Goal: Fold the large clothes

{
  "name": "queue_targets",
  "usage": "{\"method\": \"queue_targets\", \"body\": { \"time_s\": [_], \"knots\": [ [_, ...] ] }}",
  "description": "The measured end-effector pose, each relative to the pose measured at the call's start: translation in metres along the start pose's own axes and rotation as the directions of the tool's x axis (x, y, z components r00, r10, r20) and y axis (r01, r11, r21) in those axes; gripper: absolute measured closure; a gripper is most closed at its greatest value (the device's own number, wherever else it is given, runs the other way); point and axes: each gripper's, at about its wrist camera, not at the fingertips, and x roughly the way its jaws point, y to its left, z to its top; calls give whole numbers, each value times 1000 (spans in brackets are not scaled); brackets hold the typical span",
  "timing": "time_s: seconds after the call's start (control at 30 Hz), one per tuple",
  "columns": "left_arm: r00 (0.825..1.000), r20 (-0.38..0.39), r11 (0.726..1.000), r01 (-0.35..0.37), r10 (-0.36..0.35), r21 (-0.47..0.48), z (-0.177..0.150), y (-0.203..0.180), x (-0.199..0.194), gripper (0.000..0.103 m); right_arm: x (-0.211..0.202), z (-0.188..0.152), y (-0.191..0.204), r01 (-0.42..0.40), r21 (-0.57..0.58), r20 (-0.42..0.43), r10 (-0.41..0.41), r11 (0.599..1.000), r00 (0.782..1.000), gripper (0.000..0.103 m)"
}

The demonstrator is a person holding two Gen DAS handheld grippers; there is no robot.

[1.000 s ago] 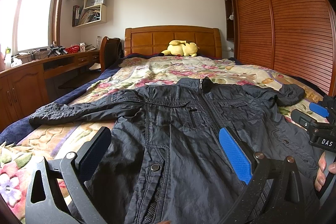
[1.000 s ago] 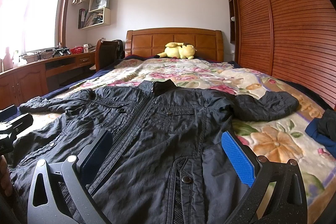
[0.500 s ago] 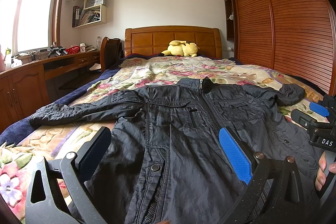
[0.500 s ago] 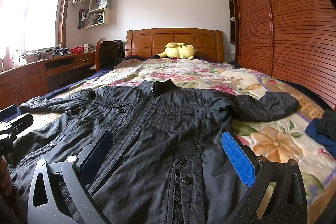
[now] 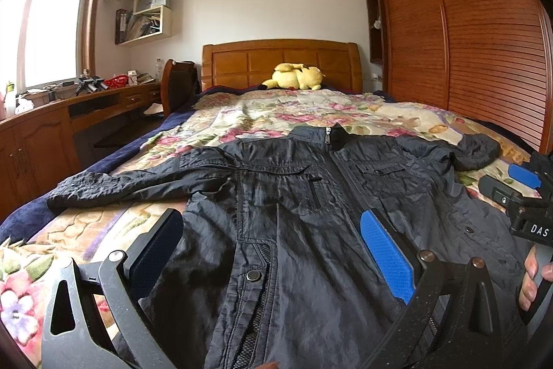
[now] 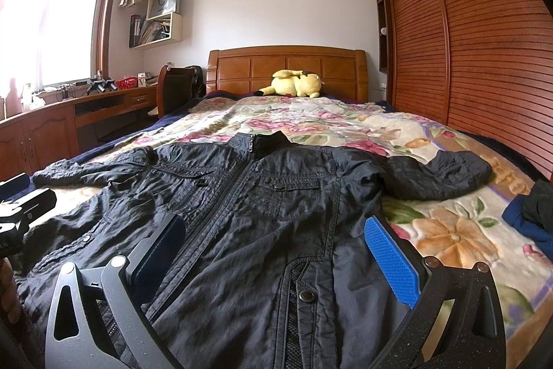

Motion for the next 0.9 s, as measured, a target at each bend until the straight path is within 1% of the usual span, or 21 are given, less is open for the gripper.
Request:
{"method": "queue_targets", "body": {
  "time_s": [0.1, 0.17, 0.27, 0.53, 0.7, 0.9],
  "knots": [
    [998, -50, 999, 27, -25, 37, 7, 0, 10, 0, -2, 5, -3, -14, 5, -4, 14, 1000, 1000, 0],
    [997, -73, 997, 17, -12, 74, 13, -4, 16, 0, -5, 9, -7, -21, 12, -4, 21, 1000, 1000, 0],
    [996, -84, 994, 10, -1, 105, 21, -8, 22, 0, -6, 13, -12, -18, 15, -5, 19, 1000, 1000, 0],
    [992, -114, 991, 73, -60, 108, 34, -23, 32, 0, 0, 19, -23, -17, 20, -36, 18, 1000, 999, 0],
    [987, -138, 984, 98, -78, 146, 46, -41, 48, 0, 6, 25, -34, -11, 40, -54, 13, 999, 998, 0],
    [978, -160, 981, 152, -132, 120, 52, -55, 63, 0, 14, 25, -43, 21, 53, -78, -17, 998, 997, 0]
  ]
}}
